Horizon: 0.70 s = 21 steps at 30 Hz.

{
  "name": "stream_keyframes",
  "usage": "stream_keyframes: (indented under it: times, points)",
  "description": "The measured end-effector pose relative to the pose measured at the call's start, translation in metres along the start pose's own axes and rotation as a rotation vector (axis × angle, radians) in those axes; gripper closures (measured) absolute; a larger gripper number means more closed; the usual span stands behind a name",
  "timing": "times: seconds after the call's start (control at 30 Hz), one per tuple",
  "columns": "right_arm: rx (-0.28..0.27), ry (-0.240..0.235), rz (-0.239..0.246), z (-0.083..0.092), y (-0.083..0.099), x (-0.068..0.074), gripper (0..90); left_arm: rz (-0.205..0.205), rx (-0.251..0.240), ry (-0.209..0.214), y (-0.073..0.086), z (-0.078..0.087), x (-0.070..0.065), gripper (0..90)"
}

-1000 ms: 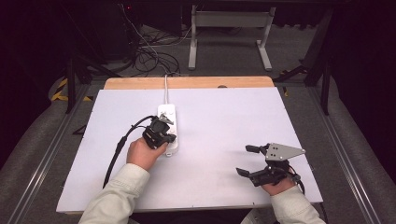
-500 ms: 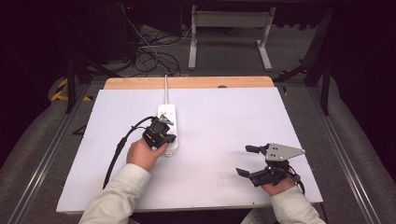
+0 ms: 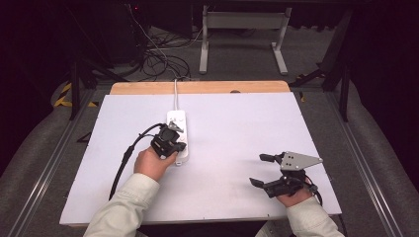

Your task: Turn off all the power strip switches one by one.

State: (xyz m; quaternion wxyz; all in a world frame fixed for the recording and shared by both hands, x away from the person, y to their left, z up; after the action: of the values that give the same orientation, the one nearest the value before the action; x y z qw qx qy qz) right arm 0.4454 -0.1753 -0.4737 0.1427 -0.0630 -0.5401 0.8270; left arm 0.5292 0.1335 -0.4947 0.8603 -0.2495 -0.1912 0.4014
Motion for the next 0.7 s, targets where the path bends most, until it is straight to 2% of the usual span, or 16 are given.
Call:
stream_keyframes:
  times: [0.1,0.17,0.2,0.23,0.3,0.53,0.7]
  points:
    - [-0.002,0.0,0.0,0.001,0.0,0.0,13.8,-0.015,-0.01,-0.018,-0.002,0.003,0.001,90.0]
    - [-0.002,0.0,-0.003,0.001,0.0,-0.001,13.8,0.021,-0.065,0.012,-0.008,0.01,0.004,90.0]
    - [-0.002,-0.001,-0.003,0.001,0.0,-0.001,13.8,0.021,-0.065,0.012,-0.008,0.01,0.004,90.0]
    - [-0.002,-0.001,-0.003,0.001,0.001,-0.001,13.8,0.042,-0.103,0.021,-0.014,0.017,0.007,90.0]
    - [0.0,-0.002,-0.003,0.0,0.001,-0.002,13.8,0.053,-0.118,0.019,-0.016,0.02,0.009,90.0]
    - [-0.001,-0.002,-0.005,0.0,0.001,-0.002,13.8,0.048,-0.115,-0.013,-0.023,0.014,0.015,90.0]
    - [0.003,-0.004,-0.007,0.0,0.001,-0.002,13.8,0.082,-0.086,-0.012,-0.024,0.002,0.022,90.0]
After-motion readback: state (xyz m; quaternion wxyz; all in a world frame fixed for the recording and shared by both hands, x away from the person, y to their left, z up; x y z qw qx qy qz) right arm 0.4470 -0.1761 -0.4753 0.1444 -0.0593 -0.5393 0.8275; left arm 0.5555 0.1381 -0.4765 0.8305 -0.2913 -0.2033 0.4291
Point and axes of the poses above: each handheld gripper's, and its own axes: z roughly backward along the jaws, y roughly out of its underside, x roughly to its left, the point moved 6 cm from there along -z, roughly forward along the jaws, and after that the axes turned 10 degrees about -y, right-handed, at the moved point
